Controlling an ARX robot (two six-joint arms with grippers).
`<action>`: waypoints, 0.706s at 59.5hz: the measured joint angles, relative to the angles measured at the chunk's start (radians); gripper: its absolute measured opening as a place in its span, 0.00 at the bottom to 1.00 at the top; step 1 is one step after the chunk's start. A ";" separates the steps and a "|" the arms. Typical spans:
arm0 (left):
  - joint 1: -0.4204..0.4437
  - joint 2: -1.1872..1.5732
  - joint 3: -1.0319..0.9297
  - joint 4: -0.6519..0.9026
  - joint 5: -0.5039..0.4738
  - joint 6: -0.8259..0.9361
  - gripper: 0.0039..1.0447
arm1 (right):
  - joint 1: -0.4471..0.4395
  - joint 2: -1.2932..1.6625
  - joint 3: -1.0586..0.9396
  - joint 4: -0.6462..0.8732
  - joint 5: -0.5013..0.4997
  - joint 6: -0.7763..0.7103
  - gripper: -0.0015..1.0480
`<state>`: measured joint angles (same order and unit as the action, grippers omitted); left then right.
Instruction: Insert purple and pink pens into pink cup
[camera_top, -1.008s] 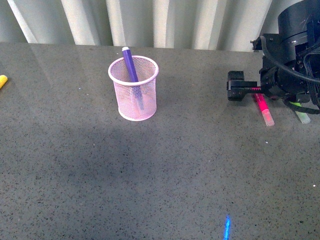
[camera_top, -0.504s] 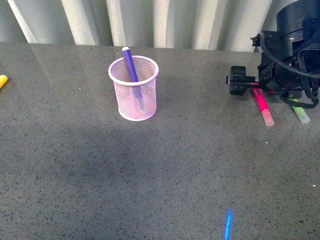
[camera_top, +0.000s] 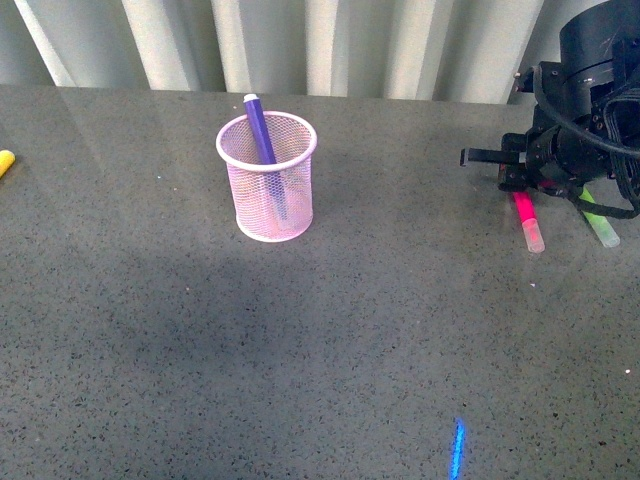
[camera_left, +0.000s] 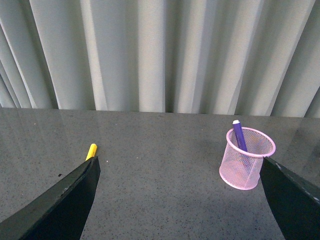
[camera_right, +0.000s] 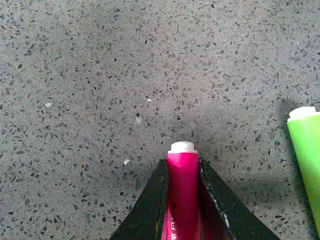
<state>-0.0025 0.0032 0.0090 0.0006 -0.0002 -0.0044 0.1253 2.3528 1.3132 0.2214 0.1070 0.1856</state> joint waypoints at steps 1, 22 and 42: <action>0.000 0.000 0.000 0.000 0.000 0.000 0.94 | 0.000 -0.002 -0.005 0.005 0.000 0.002 0.12; 0.000 0.000 0.000 0.000 0.000 0.000 0.94 | 0.003 -0.062 -0.136 0.168 0.004 -0.003 0.12; 0.000 0.000 0.000 0.000 0.000 0.000 0.94 | 0.092 -0.257 -0.264 0.680 -0.088 -0.206 0.11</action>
<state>-0.0025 0.0032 0.0090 0.0006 -0.0002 -0.0044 0.2176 2.0953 1.0496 0.9016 0.0193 -0.0208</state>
